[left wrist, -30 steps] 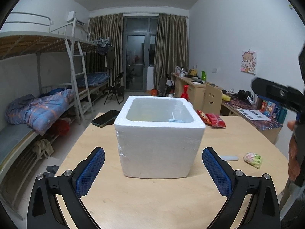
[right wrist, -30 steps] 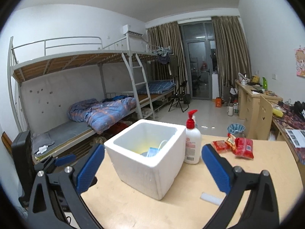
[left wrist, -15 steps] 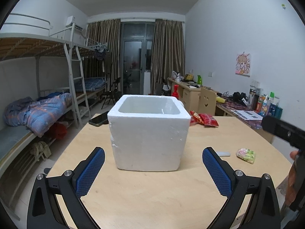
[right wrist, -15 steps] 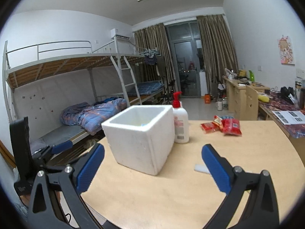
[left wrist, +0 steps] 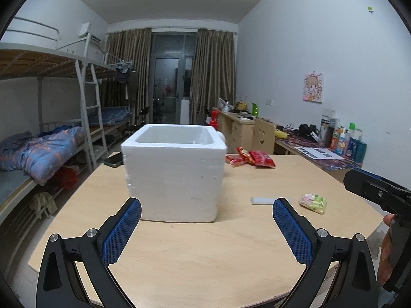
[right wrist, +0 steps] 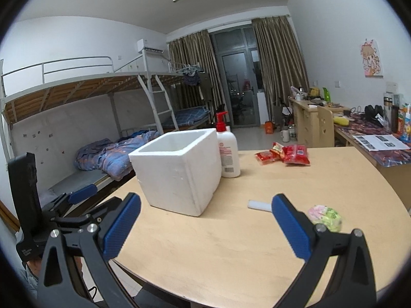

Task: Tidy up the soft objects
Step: 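Withdraw both tools from the foam box back over the table, then move the left tool to the white foam strip and close on it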

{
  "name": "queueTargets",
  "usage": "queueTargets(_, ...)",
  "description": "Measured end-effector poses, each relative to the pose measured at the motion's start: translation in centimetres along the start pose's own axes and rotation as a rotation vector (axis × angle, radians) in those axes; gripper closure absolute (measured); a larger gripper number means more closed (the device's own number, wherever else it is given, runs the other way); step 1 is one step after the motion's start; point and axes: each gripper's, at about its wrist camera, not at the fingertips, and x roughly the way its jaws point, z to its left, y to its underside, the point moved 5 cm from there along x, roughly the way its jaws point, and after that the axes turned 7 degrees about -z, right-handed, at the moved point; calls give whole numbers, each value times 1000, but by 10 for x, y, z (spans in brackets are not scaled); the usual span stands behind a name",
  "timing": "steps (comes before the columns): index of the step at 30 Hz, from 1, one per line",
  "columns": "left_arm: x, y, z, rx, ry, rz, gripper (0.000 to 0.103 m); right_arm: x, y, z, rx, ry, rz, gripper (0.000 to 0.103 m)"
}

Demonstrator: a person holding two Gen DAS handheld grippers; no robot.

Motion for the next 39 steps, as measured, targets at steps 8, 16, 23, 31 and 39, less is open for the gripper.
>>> queueTargets(8,8,5,-25,16,70,8,1,-13,5,-31,43,62,7,0)
queueTargets(16,29,14,-61,50,167,58,1,-25,17,-69,74,162,19,0)
queueTargets(23,45,22,-96,88,251,69,1,-28,24,-100,110,226,24,0)
queueTargets(31,77,37,-133,127,306,134,1,-22,35,-142,162,294,65,0)
queueTargets(39,112,48,-155,130,327,200,1,-10,44,-174,195,317,113,0)
